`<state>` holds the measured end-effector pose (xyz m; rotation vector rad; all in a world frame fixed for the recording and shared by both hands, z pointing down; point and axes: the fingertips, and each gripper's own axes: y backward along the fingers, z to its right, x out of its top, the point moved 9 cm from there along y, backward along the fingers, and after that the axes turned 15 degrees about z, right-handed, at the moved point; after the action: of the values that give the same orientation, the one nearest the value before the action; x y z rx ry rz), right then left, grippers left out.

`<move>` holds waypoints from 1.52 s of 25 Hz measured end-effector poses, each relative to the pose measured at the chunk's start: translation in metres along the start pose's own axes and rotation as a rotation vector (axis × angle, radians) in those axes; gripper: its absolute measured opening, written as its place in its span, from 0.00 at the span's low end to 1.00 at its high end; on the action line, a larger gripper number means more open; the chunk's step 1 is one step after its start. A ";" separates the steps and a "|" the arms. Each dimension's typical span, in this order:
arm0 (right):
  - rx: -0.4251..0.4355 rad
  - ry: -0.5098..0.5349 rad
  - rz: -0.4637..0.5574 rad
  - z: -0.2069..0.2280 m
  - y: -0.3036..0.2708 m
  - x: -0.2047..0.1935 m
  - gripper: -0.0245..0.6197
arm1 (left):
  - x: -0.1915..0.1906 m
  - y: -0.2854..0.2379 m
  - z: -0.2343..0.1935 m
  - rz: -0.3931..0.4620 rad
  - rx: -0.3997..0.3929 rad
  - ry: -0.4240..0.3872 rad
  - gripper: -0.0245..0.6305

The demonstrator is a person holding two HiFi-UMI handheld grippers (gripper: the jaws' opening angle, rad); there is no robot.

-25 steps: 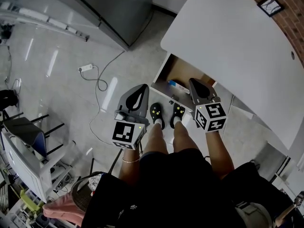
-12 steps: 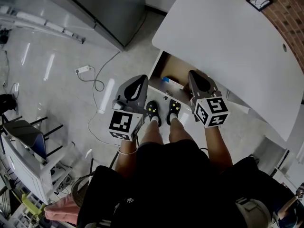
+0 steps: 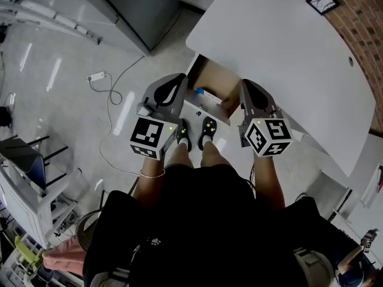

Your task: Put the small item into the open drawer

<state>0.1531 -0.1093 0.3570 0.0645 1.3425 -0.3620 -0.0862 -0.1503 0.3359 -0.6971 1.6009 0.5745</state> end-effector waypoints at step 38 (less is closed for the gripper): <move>0.004 0.020 0.056 -0.010 0.013 0.049 0.05 | 0.045 -0.007 0.003 0.061 -0.056 -0.036 0.02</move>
<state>0.1567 -0.1050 0.3058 0.1093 1.3566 -0.3176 -0.0829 -0.1580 0.2915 -0.6773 1.5817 0.6750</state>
